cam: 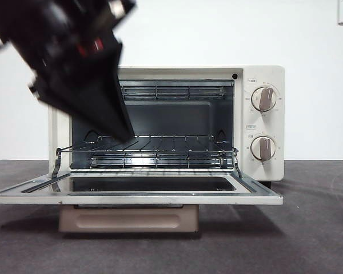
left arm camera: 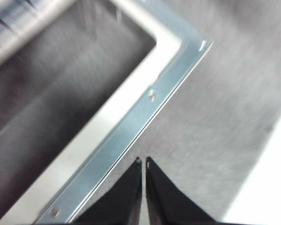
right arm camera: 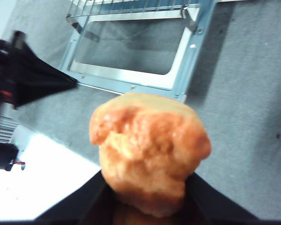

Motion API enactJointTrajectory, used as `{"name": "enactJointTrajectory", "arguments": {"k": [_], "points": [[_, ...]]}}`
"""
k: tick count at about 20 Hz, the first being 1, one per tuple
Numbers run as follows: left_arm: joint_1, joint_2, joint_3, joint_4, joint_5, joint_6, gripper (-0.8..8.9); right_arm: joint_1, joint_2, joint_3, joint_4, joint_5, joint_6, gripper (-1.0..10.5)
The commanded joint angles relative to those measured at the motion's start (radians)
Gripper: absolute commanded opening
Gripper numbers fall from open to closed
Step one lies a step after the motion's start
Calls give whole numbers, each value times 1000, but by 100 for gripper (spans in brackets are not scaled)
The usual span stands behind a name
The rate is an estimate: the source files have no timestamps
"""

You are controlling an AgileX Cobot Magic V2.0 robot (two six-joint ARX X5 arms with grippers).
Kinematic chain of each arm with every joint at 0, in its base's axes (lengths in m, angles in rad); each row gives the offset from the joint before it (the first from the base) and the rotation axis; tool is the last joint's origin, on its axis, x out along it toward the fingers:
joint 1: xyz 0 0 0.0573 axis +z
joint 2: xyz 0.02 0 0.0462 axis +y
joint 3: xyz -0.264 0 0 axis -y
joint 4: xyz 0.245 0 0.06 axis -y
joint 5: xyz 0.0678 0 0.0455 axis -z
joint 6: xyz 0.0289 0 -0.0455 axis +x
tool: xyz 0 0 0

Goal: The left arm flap open the oven, the right arm pick bread and place it into oven, the left arm flap close the oven

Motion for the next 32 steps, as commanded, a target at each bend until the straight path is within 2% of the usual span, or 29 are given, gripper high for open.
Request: {"name": "enactJointTrajectory", "arguments": {"k": [1,4,7,9,11,14,17,22,27,32], "points": [[-11,-92,18,-48,-1,-49,16,5,11,18,34,-32,4,149],[-11,-261,23,-106,-1,-76,16,19,42,18,121,-92,40,149],[-9,-414,23,-135,-14,-117,16,78,97,18,231,-85,86,149],[-9,-498,23,-153,-70,-153,16,136,154,18,323,-74,120,149],[-9,-571,23,-171,-117,-193,16,212,229,18,420,-26,156,149],[-9,-660,23,-233,-191,-200,16,333,360,18,554,85,215,149],[-9,-729,24,-282,-201,-199,16,404,483,18,717,178,262,149],[-9,-792,24,-296,-203,-199,16,422,617,25,885,251,331,149],[-9,-816,57,-354,-217,-198,16,422,798,124,920,359,307,149],[-9,-817,91,-388,-216,-198,16,422,965,271,888,452,296,149]]}}
